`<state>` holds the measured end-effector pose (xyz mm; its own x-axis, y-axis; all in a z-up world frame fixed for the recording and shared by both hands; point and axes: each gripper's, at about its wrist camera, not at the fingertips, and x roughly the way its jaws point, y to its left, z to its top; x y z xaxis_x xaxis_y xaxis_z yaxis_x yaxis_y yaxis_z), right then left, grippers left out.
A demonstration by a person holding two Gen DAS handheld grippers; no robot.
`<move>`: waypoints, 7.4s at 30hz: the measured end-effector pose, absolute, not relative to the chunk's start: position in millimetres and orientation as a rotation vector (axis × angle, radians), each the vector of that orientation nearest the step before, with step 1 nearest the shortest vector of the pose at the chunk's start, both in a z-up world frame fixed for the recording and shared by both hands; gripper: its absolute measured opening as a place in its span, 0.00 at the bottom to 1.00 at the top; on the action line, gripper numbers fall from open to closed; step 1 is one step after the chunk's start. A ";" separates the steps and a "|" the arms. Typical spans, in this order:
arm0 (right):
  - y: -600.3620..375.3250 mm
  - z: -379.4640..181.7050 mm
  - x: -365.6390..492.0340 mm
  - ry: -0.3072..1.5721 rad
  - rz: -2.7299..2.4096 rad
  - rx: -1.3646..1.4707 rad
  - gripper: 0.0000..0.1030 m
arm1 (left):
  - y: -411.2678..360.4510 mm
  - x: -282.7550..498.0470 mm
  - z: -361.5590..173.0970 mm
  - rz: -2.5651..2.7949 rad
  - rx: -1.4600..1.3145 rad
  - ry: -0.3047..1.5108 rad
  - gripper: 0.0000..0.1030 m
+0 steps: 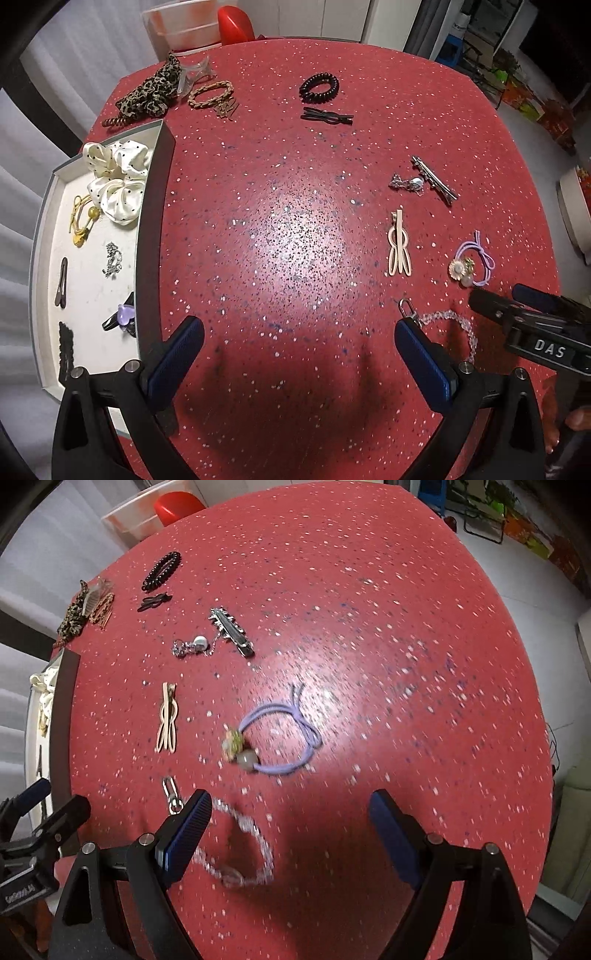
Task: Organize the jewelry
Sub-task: 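Grasp the silver chain with the left tool while the right grasps the lavender hair tie, then carry the silver chain toward the tray while the right tool carries the lavender hair tie, then release the silver chain into the tray while the right tool releases the lavender hair tie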
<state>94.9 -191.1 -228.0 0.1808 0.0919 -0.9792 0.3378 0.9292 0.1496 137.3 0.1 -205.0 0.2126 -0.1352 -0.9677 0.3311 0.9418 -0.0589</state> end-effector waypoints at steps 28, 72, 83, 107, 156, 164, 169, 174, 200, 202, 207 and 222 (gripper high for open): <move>-166.2 -241.3 103.7 1.287 -0.243 0.167 0.63 | -80.8 204.9 -216.3 -0.507 0.149 1.226 1.00; -202.7 -208.7 93.5 1.251 -0.194 0.375 0.14 | -79.4 193.7 -193.2 -0.591 0.151 1.184 0.08; -206.1 -189.2 88.7 1.256 -0.178 0.435 0.14 | -50.3 164.5 -166.9 -0.586 0.135 1.186 0.08; -135.9 -131.3 83.8 1.248 -0.103 0.375 0.14 | 84.2 112.4 -115.2 -0.449 0.020 1.181 0.08; 76.2 -120.0 184.2 1.287 0.299 0.213 0.14 | 249.5 154.1 -147.7 -0.169 -0.144 1.177 0.08; 89.9 -149.3 213.0 1.342 0.331 0.252 0.14 | 247.7 176.6 -173.3 -0.165 -0.159 1.209 0.08; 97.2 -176.8 226.2 1.392 0.330 0.291 0.14 | 242.4 183.6 -193.5 -0.160 -0.134 1.239 0.08; 102.1 -197.6 240.9 1.414 0.318 0.326 0.14 | 241.0 191.1 -210.8 -0.146 -0.118 1.256 0.08; 128.8 -248.3 268.3 1.447 0.280 0.231 0.14 | 234.6 193.9 -242.8 -0.098 -0.046 1.294 0.08; 130.6 -249.3 268.3 1.452 0.282 0.238 0.16 | 235.3 193.4 -243.2 -0.089 -0.045 1.297 0.08; 126.1 -250.3 271.5 1.465 0.303 0.276 0.29 | 234.2 192.6 -242.6 -0.068 -0.033 1.304 0.08; 108.1 -215.7 257.8 1.419 0.317 0.312 0.45 | 232.1 189.4 -228.4 -0.094 -0.011 1.285 0.08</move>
